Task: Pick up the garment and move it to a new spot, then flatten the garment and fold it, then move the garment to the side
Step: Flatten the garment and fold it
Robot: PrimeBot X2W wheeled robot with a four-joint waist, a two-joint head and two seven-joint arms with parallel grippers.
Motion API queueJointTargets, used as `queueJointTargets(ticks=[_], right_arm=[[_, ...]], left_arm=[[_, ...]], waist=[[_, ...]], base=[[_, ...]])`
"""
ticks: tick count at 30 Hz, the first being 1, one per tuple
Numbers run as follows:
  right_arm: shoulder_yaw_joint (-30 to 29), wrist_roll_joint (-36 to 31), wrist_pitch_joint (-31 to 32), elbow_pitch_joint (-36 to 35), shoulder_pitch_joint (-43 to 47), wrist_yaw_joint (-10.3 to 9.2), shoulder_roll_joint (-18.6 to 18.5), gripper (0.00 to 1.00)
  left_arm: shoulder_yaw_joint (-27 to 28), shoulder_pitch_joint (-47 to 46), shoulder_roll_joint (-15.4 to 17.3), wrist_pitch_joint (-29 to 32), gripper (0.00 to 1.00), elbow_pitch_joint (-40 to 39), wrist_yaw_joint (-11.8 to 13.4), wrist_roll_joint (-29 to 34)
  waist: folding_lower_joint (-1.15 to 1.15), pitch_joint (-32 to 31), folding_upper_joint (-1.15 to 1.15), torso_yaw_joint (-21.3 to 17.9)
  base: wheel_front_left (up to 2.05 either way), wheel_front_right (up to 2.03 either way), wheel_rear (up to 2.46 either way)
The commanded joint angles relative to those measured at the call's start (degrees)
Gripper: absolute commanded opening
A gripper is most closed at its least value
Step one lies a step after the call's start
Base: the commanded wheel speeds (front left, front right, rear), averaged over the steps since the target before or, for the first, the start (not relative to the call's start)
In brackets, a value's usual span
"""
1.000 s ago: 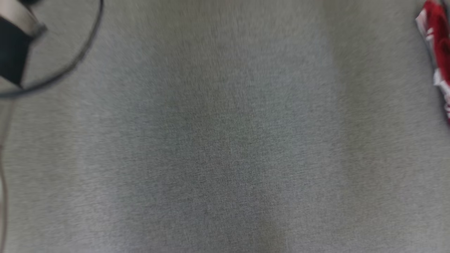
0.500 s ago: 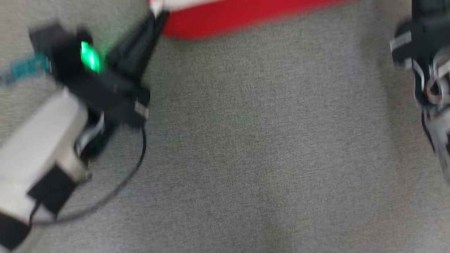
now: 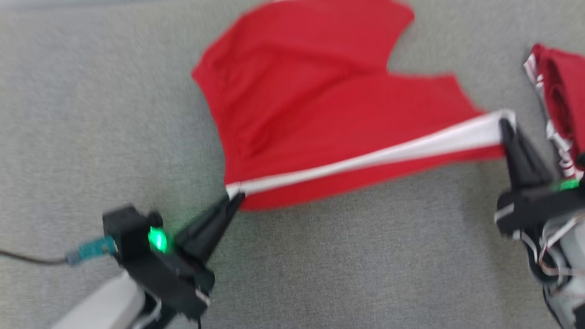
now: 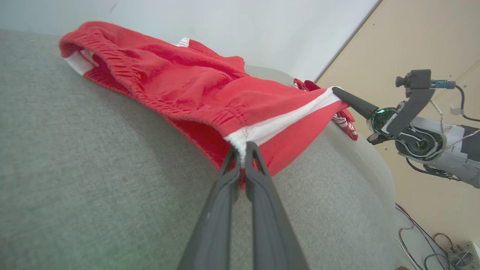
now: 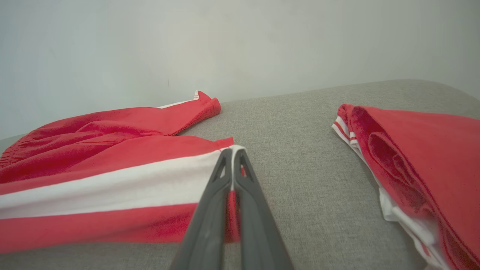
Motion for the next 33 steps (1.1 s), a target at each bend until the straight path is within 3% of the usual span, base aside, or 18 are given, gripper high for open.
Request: queueJointTargets(ticks=[1,9,21,26,33], right_arm=[[-0.44,-0.16,-0.05,-0.43,2.53,-0.07,-1.06,0.0],[-2.94,-1.91,-0.05,-4.62,14.67,-0.07,-1.82,0.0],[-4.91,-1.87,-0.05,-8.53,23.49,-0.07,-2.72,0.0],[-3.55,-2.14,0.73,-5.67,19.61,-0.07,-3.83,0.0],[1.74,0.57,4.42,2.08,5.86,-0.07,-2.34,0.0]], left_arm=[[0.72,2.91,-0.26,-0.01,0.0,-0.29,0.02,0.99],[4.01,14.33,-2.67,-0.01,0.0,-3.62,0.02,5.34],[5.36,22.9,-3.94,-0.01,0.0,-5.68,0.02,4.21],[3.89,19.92,-4.27,1.34,0.0,-5.53,0.03,0.18],[4.54,13.31,-9.38,4.73,0.0,-1.28,0.01,-8.18]], waist=[[0.02,-6.56,0.01,0.86],[0.02,-13.03,0.01,0.84],[0.02,-17.8,0.01,0.72],[0.02,-16.03,0.01,1.54],[0.02,-11.22,0.01,4.12]], base=[[0.0,0.0,0.0],[0.0,0.0,0.0],[0.0,0.0,0.0],[0.0,0.0,0.0],[0.0,0.0,0.0]])
